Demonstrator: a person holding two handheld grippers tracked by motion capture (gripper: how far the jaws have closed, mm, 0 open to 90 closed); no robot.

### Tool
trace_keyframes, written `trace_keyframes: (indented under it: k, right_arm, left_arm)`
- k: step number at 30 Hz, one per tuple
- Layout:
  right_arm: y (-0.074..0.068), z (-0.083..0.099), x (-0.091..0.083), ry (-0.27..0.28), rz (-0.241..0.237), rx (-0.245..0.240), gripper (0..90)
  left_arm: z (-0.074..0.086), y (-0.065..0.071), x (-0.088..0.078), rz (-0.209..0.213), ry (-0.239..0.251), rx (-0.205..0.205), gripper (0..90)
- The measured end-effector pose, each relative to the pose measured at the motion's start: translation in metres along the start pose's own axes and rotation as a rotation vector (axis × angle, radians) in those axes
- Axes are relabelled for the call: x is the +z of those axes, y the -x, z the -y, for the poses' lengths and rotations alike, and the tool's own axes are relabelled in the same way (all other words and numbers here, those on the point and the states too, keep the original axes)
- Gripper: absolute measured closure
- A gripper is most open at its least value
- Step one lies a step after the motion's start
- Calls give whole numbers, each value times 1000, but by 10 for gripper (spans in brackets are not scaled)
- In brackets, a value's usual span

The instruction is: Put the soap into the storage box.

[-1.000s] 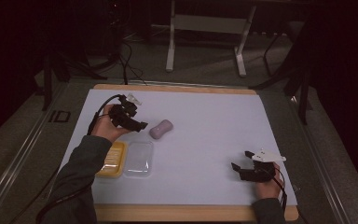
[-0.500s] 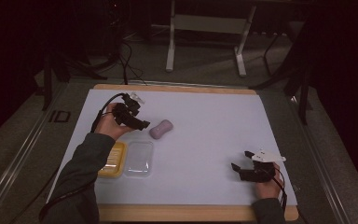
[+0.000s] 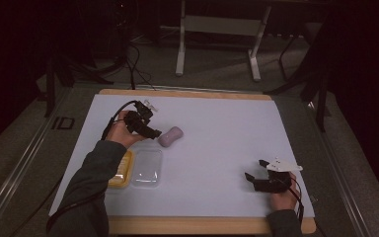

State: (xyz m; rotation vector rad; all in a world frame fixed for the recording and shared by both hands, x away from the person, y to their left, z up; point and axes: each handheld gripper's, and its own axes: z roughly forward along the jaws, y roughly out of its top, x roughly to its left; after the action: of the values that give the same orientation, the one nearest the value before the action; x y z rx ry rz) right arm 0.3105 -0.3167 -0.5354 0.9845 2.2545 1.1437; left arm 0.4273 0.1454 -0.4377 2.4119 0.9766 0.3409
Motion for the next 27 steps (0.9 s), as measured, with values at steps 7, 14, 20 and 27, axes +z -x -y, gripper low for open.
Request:
trace_keyframes:
  k: [7,14,20,27]
  right_arm:
    - [0,0,0,0,0,-1,202]
    - [0,0,0,0,-1,-1,202]
    - [0,0,0,0,-1,-1,202]
    - [0,0,0,0,-2,-1,203]
  left_arm:
    - [-2,0,11,9,-18,-8,319]
    - [-8,2,19,15,-28,-2,313]
    - [-12,3,31,18,-47,3,308]
    - [-19,6,46,31,-78,23,305]
